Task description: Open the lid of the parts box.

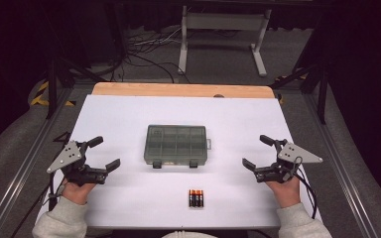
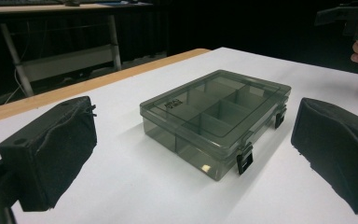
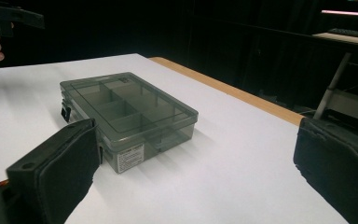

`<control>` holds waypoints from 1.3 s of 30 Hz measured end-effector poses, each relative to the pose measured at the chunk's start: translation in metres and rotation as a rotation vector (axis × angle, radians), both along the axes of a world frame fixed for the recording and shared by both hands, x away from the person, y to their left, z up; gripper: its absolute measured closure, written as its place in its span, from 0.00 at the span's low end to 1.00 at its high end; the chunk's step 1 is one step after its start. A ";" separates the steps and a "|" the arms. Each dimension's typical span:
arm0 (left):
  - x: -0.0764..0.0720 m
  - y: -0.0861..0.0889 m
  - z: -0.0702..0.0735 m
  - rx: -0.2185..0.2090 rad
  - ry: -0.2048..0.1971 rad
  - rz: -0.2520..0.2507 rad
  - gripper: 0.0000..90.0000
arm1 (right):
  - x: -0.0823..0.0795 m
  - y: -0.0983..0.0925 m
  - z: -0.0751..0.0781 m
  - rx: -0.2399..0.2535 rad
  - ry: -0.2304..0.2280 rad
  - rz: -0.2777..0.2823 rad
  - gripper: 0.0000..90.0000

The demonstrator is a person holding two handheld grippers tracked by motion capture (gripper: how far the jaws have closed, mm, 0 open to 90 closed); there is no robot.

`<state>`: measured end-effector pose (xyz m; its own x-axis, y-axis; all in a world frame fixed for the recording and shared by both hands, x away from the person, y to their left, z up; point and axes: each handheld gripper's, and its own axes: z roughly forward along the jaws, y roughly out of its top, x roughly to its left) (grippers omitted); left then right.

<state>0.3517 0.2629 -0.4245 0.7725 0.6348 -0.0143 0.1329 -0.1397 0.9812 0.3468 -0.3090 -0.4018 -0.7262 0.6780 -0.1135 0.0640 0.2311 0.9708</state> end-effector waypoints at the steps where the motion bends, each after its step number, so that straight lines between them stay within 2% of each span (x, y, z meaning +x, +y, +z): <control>1: 0.000 0.000 0.000 0.001 0.004 0.000 0.01 | 0.000 0.000 0.000 -0.001 0.001 0.000 0.01; 5: 0.002 -0.001 0.001 0.011 0.008 -0.002 0.01 | 0.001 0.002 0.000 0.001 0.000 0.005 0.01; 11: 0.010 -0.005 0.005 -0.009 0.030 -0.014 0.01 | 0.009 0.013 0.008 0.000 0.000 0.026 0.01; 14: 0.013 -0.009 0.009 -0.010 0.027 -0.026 0.01 | 0.015 0.023 0.011 -0.007 0.005 0.047 0.01; 17: 0.016 -0.012 0.015 -0.001 0.017 -0.036 0.01 | 0.021 0.031 0.015 -0.044 0.022 0.042 0.01; 19: 0.018 -0.013 0.017 -0.001 0.012 -0.036 0.01 | 0.023 0.035 0.017 -0.033 0.009 0.054 0.02; 25: 0.026 -0.020 0.022 0.008 0.006 -0.048 0.01 | 0.031 0.051 0.022 -0.035 0.007 0.084 0.02; 29: 0.032 -0.023 0.024 0.002 0.016 -0.057 0.01 | 0.038 0.062 0.025 -0.037 0.020 0.108 0.02; 35: 0.035 -0.026 0.028 0.002 0.005 -0.061 0.01 | 0.046 0.072 0.027 -0.021 0.018 0.131 0.02; 39: 0.039 -0.029 0.030 0.014 0.006 -0.074 0.01 | 0.049 0.079 0.027 -0.036 0.034 0.141 0.02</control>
